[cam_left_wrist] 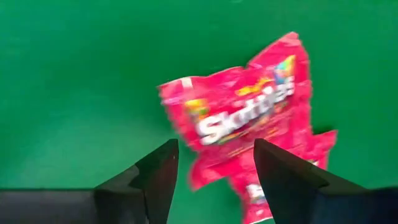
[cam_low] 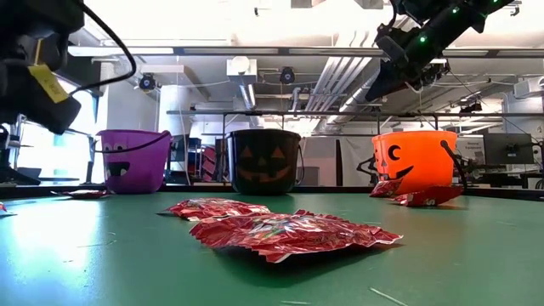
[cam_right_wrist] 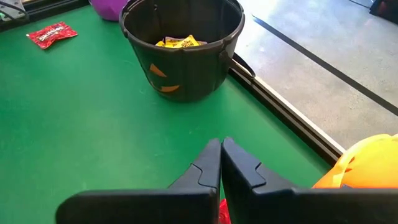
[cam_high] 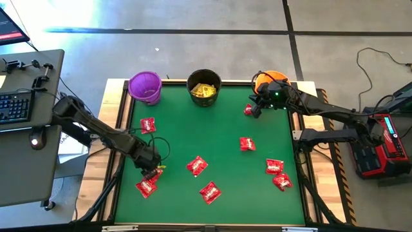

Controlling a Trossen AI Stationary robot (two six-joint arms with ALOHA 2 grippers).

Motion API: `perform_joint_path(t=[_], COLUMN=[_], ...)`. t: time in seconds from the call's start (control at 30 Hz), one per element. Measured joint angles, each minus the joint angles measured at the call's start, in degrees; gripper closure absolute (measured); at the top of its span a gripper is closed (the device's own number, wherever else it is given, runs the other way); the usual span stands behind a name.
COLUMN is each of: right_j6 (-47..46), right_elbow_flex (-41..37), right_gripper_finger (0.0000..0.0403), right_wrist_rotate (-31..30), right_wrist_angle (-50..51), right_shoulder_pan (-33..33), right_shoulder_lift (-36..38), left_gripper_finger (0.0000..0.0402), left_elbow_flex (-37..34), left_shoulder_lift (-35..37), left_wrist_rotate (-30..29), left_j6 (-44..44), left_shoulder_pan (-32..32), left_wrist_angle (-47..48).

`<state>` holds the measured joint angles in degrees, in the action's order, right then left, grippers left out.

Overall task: Sort candy by brand, put in halloween buckets
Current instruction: Put the red candy pack into the violet bucket

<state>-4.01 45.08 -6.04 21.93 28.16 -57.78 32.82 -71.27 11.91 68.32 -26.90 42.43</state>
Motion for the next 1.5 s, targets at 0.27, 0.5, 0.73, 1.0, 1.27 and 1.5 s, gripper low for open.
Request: perform_joint_path(t=[0.27, 0.5, 0.73, 1.0, 1.27, 1.5], right_j6=[0.0, 0.4, 0.5, 0.4, -0.5, -1.7], right_elbow_flex=[0.0, 0.0, 0.0, 0.0, 0.0, 0.0], right_gripper_finger=[0.0402, 0.0402, 0.0402, 0.0402, 0.0402, 0.0402], right_wrist_rotate=[0.0, 0.0, 0.0, 0.0, 0.0, 0.0], right_wrist_angle=[0.0, 0.0, 0.0, 0.0, 0.0, 0.0], right_shoulder_pan=[0.0, 0.0, 0.0, 0.0, 0.0, 0.0], right_shoulder_lift=[0.0, 0.0, 0.0, 0.0, 0.0, 0.0], left_gripper_finger=[0.022, 0.0345, 0.0392, 0.0401, 0.0401, 0.0401], left_elbow_flex=[-1.7, -1.7, -1.2, 4.0, 9.8, 17.1], left_shoulder_lift=[-2.3, -1.9, 0.9, 5.6, 11.0, 12.1], left_wrist_rotate=[3.2, 4.1, 3.9, 0.2, -6.7, -12.6], left_j6=[3.0, 2.6, 2.6, -3.2, -11.5, -16.6], left_shoulder_pan=[-0.2, -0.2, 2.7, 15.9, 35.0, 50.7], left_wrist_angle=[-6.6, -6.4, -6.6, -6.7, -6.7, -6.2])
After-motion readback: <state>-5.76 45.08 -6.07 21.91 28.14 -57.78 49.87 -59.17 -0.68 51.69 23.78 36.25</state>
